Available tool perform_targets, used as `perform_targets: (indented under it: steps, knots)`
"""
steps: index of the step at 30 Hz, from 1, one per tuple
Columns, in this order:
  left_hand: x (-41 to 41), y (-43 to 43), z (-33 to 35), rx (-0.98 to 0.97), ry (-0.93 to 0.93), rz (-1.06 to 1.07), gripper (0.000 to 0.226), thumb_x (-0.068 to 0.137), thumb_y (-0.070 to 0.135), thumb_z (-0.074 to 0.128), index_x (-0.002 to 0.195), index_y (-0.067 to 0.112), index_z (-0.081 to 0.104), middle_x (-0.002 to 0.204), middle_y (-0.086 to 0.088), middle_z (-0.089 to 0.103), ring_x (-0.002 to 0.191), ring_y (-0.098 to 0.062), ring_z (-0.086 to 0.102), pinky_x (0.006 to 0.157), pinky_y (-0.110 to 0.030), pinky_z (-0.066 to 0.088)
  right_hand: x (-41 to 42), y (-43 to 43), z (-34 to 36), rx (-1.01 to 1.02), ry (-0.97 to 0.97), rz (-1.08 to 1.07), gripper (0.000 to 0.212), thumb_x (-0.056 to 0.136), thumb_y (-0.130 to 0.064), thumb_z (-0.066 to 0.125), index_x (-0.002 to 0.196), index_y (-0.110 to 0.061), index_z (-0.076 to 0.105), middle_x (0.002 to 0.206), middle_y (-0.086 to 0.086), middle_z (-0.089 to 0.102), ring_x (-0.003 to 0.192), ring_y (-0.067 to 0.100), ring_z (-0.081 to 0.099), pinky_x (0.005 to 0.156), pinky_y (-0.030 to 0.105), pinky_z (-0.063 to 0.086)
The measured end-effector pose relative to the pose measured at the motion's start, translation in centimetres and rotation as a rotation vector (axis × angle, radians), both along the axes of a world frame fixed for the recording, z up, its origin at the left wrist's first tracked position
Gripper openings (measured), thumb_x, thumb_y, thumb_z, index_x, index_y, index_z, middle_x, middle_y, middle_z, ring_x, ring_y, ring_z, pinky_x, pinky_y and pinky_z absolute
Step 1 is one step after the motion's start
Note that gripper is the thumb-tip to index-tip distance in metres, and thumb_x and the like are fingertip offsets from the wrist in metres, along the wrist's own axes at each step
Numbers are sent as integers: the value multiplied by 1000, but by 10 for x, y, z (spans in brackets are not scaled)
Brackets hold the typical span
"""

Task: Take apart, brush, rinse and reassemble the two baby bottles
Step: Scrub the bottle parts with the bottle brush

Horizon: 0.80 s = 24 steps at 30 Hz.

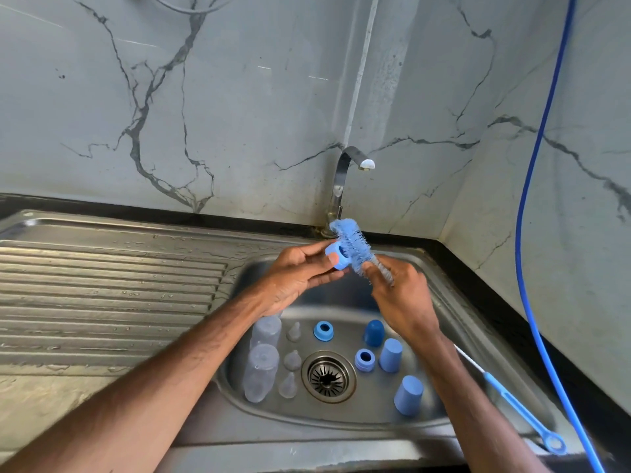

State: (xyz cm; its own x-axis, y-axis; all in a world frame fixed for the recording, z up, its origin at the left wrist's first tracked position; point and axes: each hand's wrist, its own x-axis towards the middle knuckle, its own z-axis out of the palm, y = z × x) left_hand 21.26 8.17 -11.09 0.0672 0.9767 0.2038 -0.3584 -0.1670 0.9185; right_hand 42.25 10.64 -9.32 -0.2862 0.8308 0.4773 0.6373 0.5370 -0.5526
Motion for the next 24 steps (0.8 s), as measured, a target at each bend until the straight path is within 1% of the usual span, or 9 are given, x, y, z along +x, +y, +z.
perform_targets:
  steps: [4, 8, 12, 14, 16, 19, 20, 22, 24]
  knots:
    - [3, 2, -7, 0, 20, 51, 38, 92, 15, 68, 128, 4, 66, 124, -15, 73, 119, -30, 68, 95, -30, 58, -1, -8, -6, -11, -29, 121, 22, 104, -43, 55, 92, -29, 67, 65, -4, 60, 61, 22, 60, 57, 41, 52]
    - [2, 4, -8, -1, 43, 1, 39, 99, 9, 62, 137, 0, 59, 129, -16, 69, 122, -29, 66, 102, -35, 55, 3, 4, -6, -13, -10, 44, 21, 104, -41, 57, 85, -37, 62, 62, -7, 58, 60, 21, 59, 59, 39, 52]
    - [-4, 5, -13, 10, 159, 88, 37, 95, 4, 66, 133, 2, 63, 123, -13, 73, 119, -30, 68, 101, -34, 56, 1, -4, -13, 19, -58, 143, 27, 104, -43, 55, 78, -49, 59, 62, -14, 58, 55, 14, 53, 53, 34, 46]
    - [-5, 3, -12, 31, 255, 88, 45, 93, 1, 69, 137, 5, 60, 123, -11, 74, 115, -26, 70, 99, -33, 57, 3, 5, -14, -22, -65, 74, 22, 104, -42, 56, 84, -40, 64, 63, -11, 61, 58, 15, 58, 54, 35, 48]
    - [-4, 2, -12, 32, 309, 107, 49, 90, -2, 72, 137, 3, 59, 122, -11, 74, 113, -23, 71, 98, -31, 57, 7, 10, -18, -22, -65, 59, 22, 103, -42, 57, 84, -34, 64, 61, -11, 59, 54, 10, 54, 52, 32, 44]
    - [-9, 3, -11, 21, 378, 176, 41, 86, -2, 76, 127, -2, 66, 121, -14, 74, 112, -21, 71, 101, -31, 55, 5, 4, -20, -37, -48, 191, 13, 101, -44, 60, 99, -41, 72, 62, -23, 59, 52, 4, 52, 54, 22, 41]
    - [-11, 3, -11, 25, 393, 174, 43, 86, -2, 76, 127, -2, 66, 122, -13, 74, 113, -20, 71, 101, -30, 55, 4, 5, -20, -51, -54, 180, 14, 101, -45, 59, 100, -41, 72, 64, -23, 61, 54, 4, 55, 54, 25, 44]
    - [-11, 0, -8, 40, 422, 150, 50, 85, -2, 77, 134, 0, 63, 124, -10, 73, 115, -17, 70, 101, -27, 54, 4, 10, -17, -69, -74, 78, 20, 102, -47, 57, 91, -35, 69, 64, -12, 64, 55, 10, 58, 54, 40, 52]
    - [-9, 1, -9, 35, 452, 163, 51, 84, -1, 79, 133, 0, 64, 123, -9, 73, 114, -16, 70, 103, -29, 53, 7, 11, -19, -58, -81, 84, 20, 102, -45, 57, 89, -34, 68, 64, -7, 62, 53, 11, 55, 53, 44, 52]
